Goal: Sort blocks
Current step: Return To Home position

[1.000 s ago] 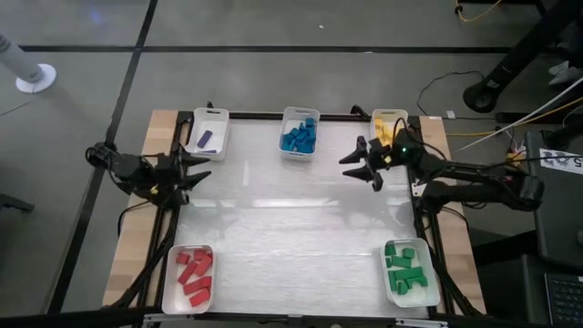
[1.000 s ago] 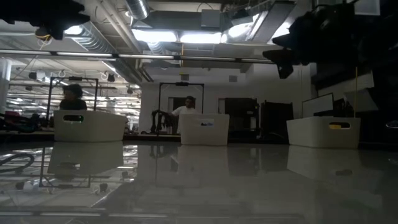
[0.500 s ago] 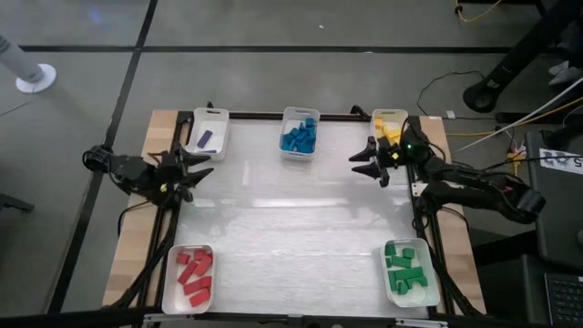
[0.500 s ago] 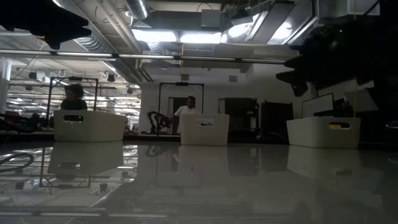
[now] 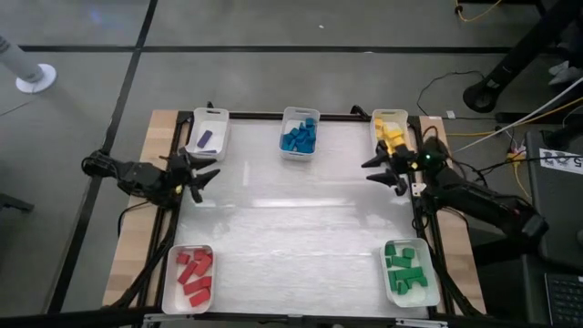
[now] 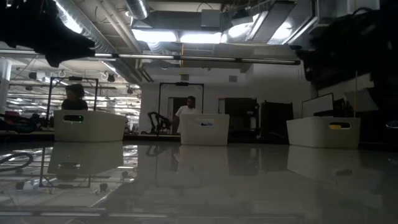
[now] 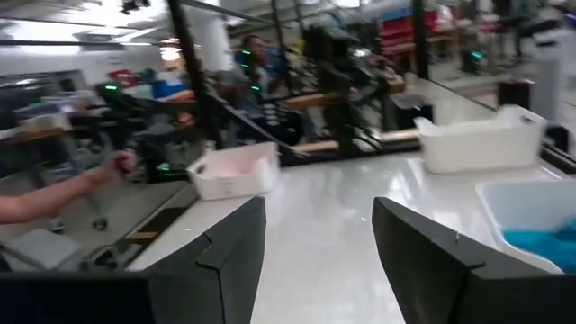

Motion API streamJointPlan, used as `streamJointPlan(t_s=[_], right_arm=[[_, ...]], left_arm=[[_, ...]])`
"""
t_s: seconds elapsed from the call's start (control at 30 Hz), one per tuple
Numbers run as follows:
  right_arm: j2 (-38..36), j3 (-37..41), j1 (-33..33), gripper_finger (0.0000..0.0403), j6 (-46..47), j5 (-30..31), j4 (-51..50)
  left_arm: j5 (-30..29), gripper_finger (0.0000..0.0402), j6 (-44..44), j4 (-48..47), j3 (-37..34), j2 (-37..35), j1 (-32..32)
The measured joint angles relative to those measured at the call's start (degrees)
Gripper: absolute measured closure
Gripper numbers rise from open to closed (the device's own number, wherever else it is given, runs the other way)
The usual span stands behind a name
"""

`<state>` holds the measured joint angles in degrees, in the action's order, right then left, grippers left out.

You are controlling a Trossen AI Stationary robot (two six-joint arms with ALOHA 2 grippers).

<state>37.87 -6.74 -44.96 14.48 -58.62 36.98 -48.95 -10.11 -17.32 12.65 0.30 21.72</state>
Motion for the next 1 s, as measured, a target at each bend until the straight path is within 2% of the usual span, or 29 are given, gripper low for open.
streamJointPlan(t_s=[0.17, 0.27, 0.37, 0.6, 0.87, 1.0], right_arm=[[-6.4, 0.0, -2.5, 0.0198, 3.4, -6.5, -2.4], [-10.0, 0.0, -2.8, 0.0198, 3.6, -8.4, -5.6], [-13.2, 0.1, -2.7, 0.0198, 2.6, -7.9, -9.1], [-17.9, 5.6, -2.7, 0.0198, 1.5, -3.6, -9.2], [-19.1, 6.0, -2.7, 0.0198, 0.0, -3.8, -9.8], [-19.0, 6.1, -2.7, 0.0198, -2.6, -1.1, -11.8]], left_arm=[[0.0, 0.0229, -2.3, 0.1, -0.8, 0.0, -0.5], [0.0, 0.0229, -3.0, -0.1, -0.9, 0.0, -0.5], [0.0, 0.0229, -3.0, -0.1, -0.9, 0.0, -0.5], [-0.1, 0.0229, -1.9, -0.2, -0.9, 0.0, -0.5], [-1.6, 0.0229, -1.4, -0.3, -0.9, 0.0, -0.5], [-1.7, 0.0229, -1.0, -2.3, -0.9, 0.0, -0.5]])
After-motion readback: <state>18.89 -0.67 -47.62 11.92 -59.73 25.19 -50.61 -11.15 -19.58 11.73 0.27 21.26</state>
